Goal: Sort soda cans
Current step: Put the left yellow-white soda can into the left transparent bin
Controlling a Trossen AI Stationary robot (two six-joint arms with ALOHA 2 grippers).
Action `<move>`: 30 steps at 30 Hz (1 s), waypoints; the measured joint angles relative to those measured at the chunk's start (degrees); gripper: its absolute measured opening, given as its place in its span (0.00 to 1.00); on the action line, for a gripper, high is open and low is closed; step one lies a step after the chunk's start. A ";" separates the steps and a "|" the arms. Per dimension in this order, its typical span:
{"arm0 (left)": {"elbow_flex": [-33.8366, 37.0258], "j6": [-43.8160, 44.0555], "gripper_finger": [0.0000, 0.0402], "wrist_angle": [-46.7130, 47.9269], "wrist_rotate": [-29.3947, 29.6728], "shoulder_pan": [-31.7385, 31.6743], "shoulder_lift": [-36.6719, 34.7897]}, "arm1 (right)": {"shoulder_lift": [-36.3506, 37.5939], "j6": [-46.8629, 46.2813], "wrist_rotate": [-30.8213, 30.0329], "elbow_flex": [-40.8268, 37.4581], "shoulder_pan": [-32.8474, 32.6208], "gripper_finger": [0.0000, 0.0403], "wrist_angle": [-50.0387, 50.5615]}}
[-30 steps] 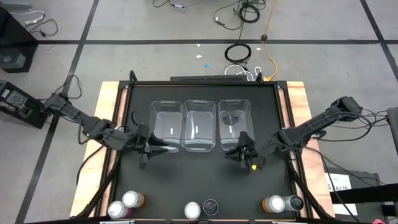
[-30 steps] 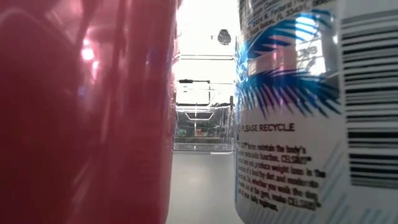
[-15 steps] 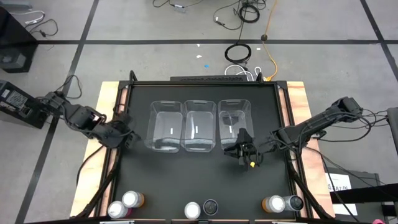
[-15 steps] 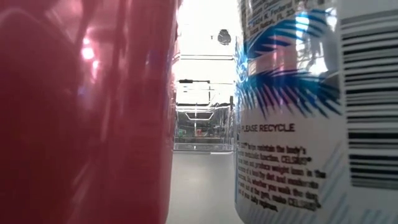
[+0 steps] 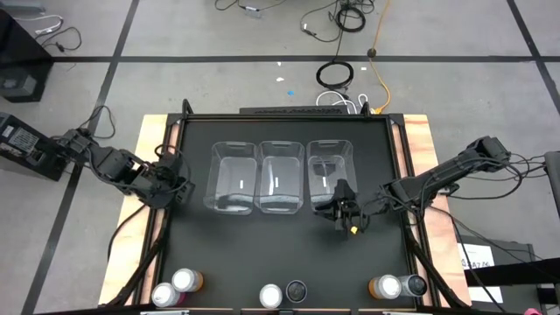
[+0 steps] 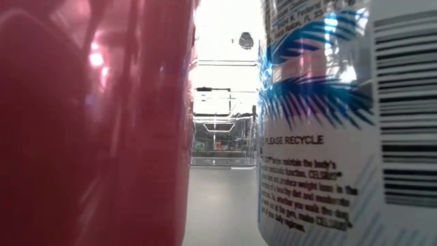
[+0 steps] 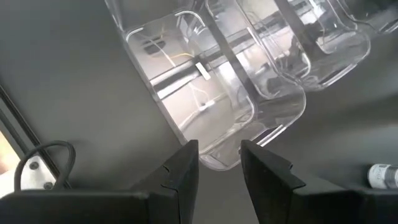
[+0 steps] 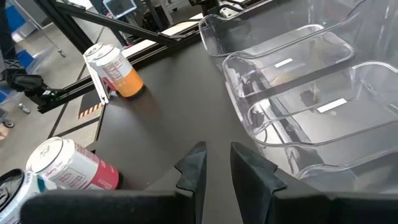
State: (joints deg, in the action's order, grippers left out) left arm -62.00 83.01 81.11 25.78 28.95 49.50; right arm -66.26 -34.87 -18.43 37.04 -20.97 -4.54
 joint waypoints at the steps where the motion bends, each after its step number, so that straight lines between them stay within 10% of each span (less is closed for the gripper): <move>1: 0.00 -0.85 0.32 0.01 0.02 0.00 0.06 | 0.00 0.00 0.01 0.00 0.12 0.16 0.00; 10: 0.02 -5.95 0.41 0.84 1.16 0.00 2.04 | 0.00 -0.06 0.02 0.00 0.90 0.16 0.00; 22: 0.02 -9.68 0.96 0.82 -0.17 0.04 7.99 | 0.00 -0.46 0.11 0.00 0.90 0.16 -0.89; 30: 0.02 -14.76 0.95 0.29 -1.11 0.00 14.95 | 0.00 -0.66 0.35 0.00 0.90 0.16 -0.87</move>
State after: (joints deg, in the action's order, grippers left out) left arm -61.98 68.25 81.40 24.67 28.95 64.45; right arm -66.26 -35.53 -18.08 37.04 -20.08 -5.41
